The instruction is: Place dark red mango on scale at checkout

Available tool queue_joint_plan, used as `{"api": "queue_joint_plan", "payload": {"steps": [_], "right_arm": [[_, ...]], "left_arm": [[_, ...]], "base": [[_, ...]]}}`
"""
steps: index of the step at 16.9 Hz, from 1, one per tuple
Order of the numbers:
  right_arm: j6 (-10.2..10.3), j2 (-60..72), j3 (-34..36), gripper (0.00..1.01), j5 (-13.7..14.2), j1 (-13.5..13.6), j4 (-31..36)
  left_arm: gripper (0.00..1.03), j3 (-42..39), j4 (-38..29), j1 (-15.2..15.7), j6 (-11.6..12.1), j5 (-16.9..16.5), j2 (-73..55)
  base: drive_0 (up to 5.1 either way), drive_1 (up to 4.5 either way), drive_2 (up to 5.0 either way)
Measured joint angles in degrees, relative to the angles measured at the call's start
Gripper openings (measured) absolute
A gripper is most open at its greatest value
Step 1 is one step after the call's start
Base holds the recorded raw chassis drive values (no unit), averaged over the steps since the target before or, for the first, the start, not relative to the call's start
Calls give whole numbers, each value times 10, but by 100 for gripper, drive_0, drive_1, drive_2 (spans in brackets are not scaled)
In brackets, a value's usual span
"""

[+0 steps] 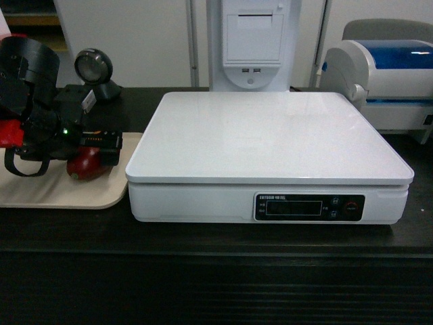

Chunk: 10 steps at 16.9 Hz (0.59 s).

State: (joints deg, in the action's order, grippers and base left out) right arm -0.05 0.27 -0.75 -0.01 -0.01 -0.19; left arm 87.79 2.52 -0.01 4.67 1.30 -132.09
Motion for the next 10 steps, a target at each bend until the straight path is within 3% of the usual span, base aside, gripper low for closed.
{"api": "queue_joint_plan", "payload": {"steps": [2,3,10], "right_arm": [[0,0,0,98,0,0,0],[0,0,0,98,0,0,0],[0,0,0,98,0,0,0]], "left_arm": [[68,0,-10,0,3,-2,0],[62,0,-12,-1,3,-3,0],[59,-34,-40,-15,2,-30,45]], "base": [[0,0,0],[0,0,0],[0,0,0]]}}
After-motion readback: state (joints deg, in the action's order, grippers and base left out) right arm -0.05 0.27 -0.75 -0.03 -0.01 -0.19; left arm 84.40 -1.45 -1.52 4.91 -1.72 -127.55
